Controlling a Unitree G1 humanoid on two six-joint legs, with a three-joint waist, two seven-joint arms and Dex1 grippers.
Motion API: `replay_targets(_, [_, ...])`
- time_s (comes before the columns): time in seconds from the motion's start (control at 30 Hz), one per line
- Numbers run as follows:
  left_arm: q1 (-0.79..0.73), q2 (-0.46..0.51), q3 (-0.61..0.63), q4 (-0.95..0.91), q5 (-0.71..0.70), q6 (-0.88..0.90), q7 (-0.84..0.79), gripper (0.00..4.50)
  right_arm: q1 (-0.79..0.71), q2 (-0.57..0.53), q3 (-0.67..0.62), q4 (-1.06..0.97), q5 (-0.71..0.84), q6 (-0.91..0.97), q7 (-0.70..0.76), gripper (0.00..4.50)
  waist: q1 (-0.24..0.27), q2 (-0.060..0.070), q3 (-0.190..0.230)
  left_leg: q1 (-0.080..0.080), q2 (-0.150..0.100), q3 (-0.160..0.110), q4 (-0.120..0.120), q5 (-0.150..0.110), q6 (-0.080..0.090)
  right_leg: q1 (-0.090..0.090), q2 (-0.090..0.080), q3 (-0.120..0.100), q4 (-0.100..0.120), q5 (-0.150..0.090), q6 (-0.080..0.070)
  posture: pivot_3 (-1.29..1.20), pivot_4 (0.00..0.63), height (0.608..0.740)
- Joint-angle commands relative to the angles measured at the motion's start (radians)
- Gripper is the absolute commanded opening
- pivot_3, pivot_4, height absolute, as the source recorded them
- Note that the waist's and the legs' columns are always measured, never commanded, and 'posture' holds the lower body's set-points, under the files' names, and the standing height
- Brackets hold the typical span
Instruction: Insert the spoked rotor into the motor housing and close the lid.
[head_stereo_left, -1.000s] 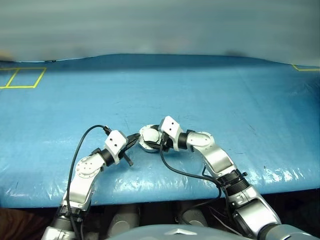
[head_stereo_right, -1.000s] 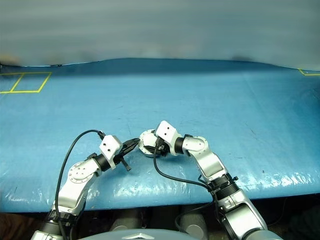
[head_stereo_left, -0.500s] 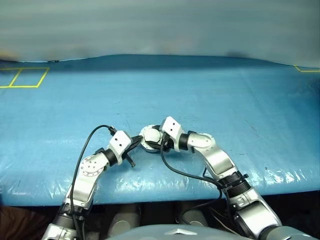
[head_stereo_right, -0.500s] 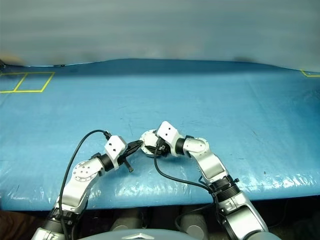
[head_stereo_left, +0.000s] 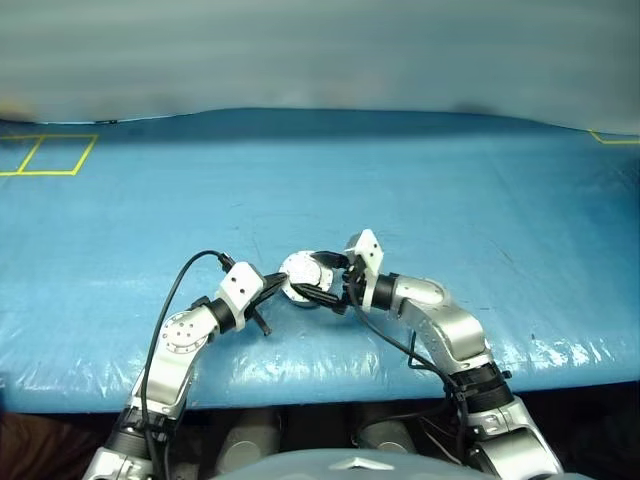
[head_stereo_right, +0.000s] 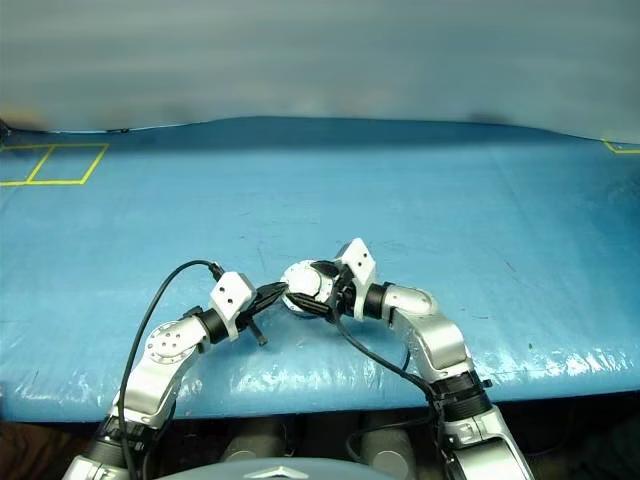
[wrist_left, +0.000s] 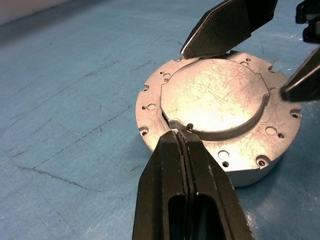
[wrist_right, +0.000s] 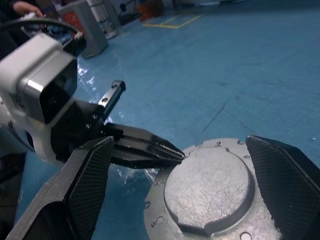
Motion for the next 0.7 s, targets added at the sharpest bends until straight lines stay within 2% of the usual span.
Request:
replay_targets(0.03, [0.016, 0.0, -0.035, 0.01, 0.013, 0.018, -0.011, 0.0, -0.001, 0.018, -0.111, -0.055, 0.119, 0.061, -0.051, 4.46, 0.001, 0.0, 0.0, 0.0, 0.0, 0.0, 0.0, 0.0, 0.0, 0.0, 0.0, 0.0, 0.0, 0.0, 0.0, 0.0, 0.15, 0.74])
replay_targets(0.23, [0.015, -0.004, -0.043, 0.016, 0.017, 0.01, -0.01, 0.0, 0.023, -0.003, -0.219, -0.044, 0.257, 0.283, -0.149, 4.46, 0.001, 0.0, 0.0, 0.0, 0.0, 0.0, 0.0, 0.0, 0.0, 0.0, -0.001, 0.0, 0.0, 0.0, 0.0, 0.0, 0.15, 0.74])
replay_targets(0.37, [0.01, -0.009, -0.047, 0.023, 0.022, 0.004, -0.008, 0.0, 0.047, 0.021, -0.312, 0.021, 0.403, 0.464, -0.204, 4.46, 0.002, 0.0, 0.0, 0.0, 0.0, 0.0, 0.0, 0.0, 0.0, 0.0, -0.001, 0.0, 0.0, -0.001, -0.002, 0.0, 0.15, 0.74])
replay_targets(0.53, [0.009, -0.012, -0.048, 0.03, 0.029, -0.006, -0.004, 0.0, 0.069, 0.047, -0.352, 0.082, 0.464, 0.567, -0.252, 4.46, 0.002, 0.0, 0.0, -0.001, -0.001, 0.001, 0.0, 0.0, 0.001, 0.0, -0.001, 0.0, 0.0, -0.001, -0.002, 0.0, 0.15, 0.74])
replay_targets(0.7, [0.013, -0.013, -0.048, 0.031, 0.031, -0.009, -0.002, 0.0, 0.072, 0.073, -0.338, 0.105, 0.456, 0.59, -0.275, 4.46, 0.0, 0.0, 0.0, -0.001, -0.001, 0.001, 0.0, 0.0, 0.001, 0.0, -0.001, 0.0, 0.0, 0.0, -0.001, 0.0, 0.15, 0.74])
